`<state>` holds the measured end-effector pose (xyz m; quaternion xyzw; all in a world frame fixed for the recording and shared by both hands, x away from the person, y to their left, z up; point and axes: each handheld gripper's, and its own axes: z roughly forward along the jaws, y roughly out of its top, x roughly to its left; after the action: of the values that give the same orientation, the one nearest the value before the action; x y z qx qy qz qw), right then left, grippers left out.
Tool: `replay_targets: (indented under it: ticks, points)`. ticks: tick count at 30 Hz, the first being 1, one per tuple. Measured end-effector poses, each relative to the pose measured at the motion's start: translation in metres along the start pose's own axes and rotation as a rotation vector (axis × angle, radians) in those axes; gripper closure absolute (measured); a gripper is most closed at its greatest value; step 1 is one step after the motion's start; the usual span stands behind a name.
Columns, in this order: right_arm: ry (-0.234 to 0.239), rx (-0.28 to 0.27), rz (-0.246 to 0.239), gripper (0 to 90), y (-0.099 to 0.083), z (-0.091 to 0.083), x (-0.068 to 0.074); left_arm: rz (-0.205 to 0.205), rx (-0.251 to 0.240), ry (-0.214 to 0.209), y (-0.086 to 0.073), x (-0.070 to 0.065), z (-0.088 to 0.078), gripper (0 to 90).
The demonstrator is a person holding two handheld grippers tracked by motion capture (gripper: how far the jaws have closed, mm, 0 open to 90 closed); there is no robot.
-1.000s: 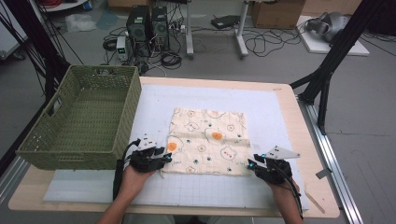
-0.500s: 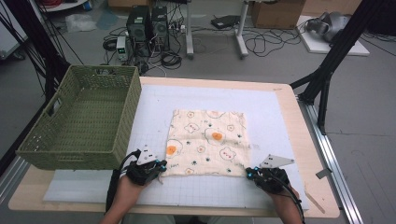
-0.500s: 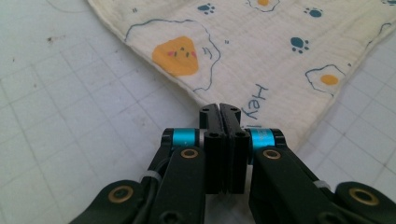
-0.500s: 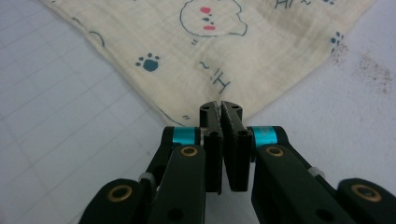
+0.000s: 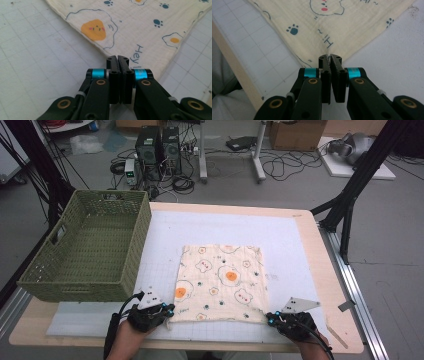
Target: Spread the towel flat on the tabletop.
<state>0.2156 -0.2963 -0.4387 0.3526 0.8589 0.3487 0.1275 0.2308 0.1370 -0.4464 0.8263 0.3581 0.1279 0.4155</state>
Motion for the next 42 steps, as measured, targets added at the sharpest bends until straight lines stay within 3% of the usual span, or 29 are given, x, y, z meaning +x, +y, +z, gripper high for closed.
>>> replay_targets:
  ticks: [2,4,7,14,20,23,25,30,33,35,39,42]
  points:
    - [-0.013,-0.02,0.02,80.2,0.001,-0.001,-0.001,-0.01,-0.016,0.011,0.002,0.001,0.0,76.3]
    - [-0.028,-0.062,0.052,73.3,0.003,-0.004,-0.005,-0.047,-0.054,0.026,0.005,0.005,0.0,62.9]
    - [-0.058,-0.111,0.084,68.4,0.006,-0.006,-0.011,-0.09,-0.112,0.035,0.011,0.015,0.001,53.1]
    - [-0.125,-0.131,0.097,61.8,0.016,0.003,-0.023,-0.13,-0.2,0.057,0.031,0.038,0.014,48.0]
    - [-0.118,-0.127,0.101,70.7,0.031,0.023,-0.033,-0.148,-0.205,0.063,0.044,0.051,0.034,53.9]
    - [-0.109,-0.1,0.094,72.0,0.035,0.034,-0.032,-0.129,-0.198,0.08,0.043,0.051,0.039,55.0]
    - [-0.123,-0.056,0.053,75.5,0.034,0.04,-0.028,-0.122,-0.2,0.086,0.042,0.051,0.039,54.0]
    - [-0.143,-0.027,0.038,80.1,0.031,0.033,-0.027,-0.154,-0.237,0.077,0.04,0.058,0.034,46.3]
    - [-0.138,-0.043,0.055,69.3,0.028,0.029,-0.028,-0.171,-0.259,0.074,0.039,0.06,0.032,38.3]
    - [-0.142,-0.096,0.063,61.4,0.027,0.022,-0.03,-0.181,-0.275,0.076,0.039,0.061,0.03,32.9]
    - [-0.215,-0.195,0.103,41.8,0.027,0.006,-0.038,-0.184,-0.307,0.084,0.041,0.061,0.026,20.9]
    - [-0.269,-0.234,0.147,28.7,0.023,-0.001,-0.045,-0.168,-0.333,0.072,0.041,0.062,0.023,20.8]
